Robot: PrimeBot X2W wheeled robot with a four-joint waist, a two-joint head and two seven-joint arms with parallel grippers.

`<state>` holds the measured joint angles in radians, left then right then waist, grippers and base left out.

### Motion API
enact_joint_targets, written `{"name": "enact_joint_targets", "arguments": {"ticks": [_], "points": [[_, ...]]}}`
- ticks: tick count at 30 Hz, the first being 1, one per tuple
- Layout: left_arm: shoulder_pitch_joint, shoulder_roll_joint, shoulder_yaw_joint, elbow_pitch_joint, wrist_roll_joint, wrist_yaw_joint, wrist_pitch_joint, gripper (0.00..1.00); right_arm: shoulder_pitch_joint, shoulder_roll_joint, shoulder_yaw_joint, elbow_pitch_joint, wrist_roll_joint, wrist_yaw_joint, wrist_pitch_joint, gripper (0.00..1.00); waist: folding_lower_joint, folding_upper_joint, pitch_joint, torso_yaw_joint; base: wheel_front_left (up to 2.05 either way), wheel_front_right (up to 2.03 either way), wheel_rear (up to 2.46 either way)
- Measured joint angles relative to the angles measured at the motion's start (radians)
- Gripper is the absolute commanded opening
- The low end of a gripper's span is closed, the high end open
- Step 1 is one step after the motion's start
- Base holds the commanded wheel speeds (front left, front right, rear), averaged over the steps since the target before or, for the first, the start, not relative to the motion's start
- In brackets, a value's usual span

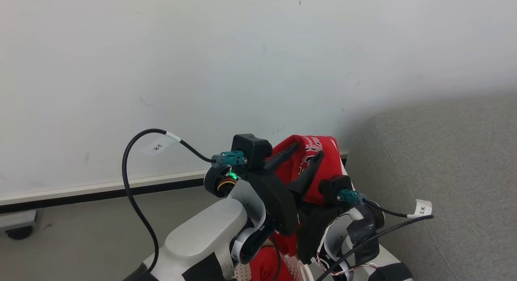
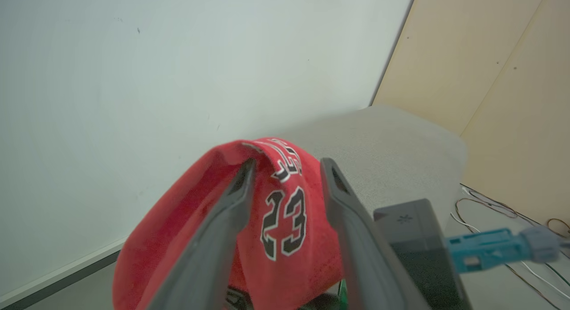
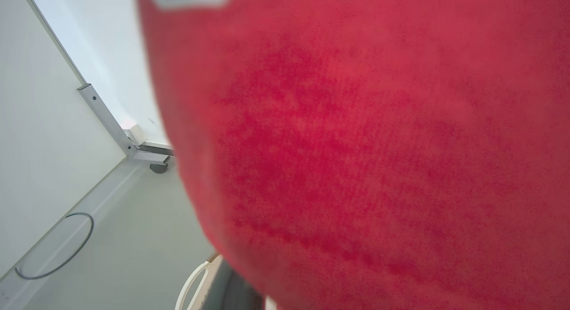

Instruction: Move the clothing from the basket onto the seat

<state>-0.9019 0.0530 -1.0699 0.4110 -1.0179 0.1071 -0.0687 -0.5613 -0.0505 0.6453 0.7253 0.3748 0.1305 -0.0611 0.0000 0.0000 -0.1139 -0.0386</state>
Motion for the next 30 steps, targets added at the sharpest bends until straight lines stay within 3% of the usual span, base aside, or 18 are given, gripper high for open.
{"name": "enact_joint_targets", "arguments": {"ticks": [8, 15, 24, 30], "points": [[0.032, 0.018, -0.003, 0.045, 0.008, -0.051, -0.075, 1.00, 0.014, -0.001, -0.003, -0.005, -0.015, 0.000, -0.001, 0.00, 0.0000, 0.0001, -0.005, -0.016, 0.00, 0.00, 0.00], [0.096, 0.089, -0.005, 0.077, 0.028, -0.086, -0.149, 1.00, 0.066, -0.052, -0.022, -0.085, -0.044, 0.000, 0.035, 0.00, 0.0000, 0.0000, -0.002, -0.056, 0.00, 0.00, 0.00], [0.220, 0.221, 0.055, 0.042, 0.066, -0.068, -0.188, 1.00, 0.179, -0.132, -0.124, -0.278, -0.099, 0.000, 0.109, 0.00, 0.0000, 0.0001, 0.015, -0.140, 0.00, 0.00, 0.00], [0.358, 0.306, 0.199, -0.099, 0.130, 0.005, -0.192, 1.00, 0.253, -0.147, -0.179, -0.427, -0.131, 0.000, 0.174, 0.00, 0.0000, 0.0000, 0.034, -0.218, 0.00, 0.00, 0.00]]}}
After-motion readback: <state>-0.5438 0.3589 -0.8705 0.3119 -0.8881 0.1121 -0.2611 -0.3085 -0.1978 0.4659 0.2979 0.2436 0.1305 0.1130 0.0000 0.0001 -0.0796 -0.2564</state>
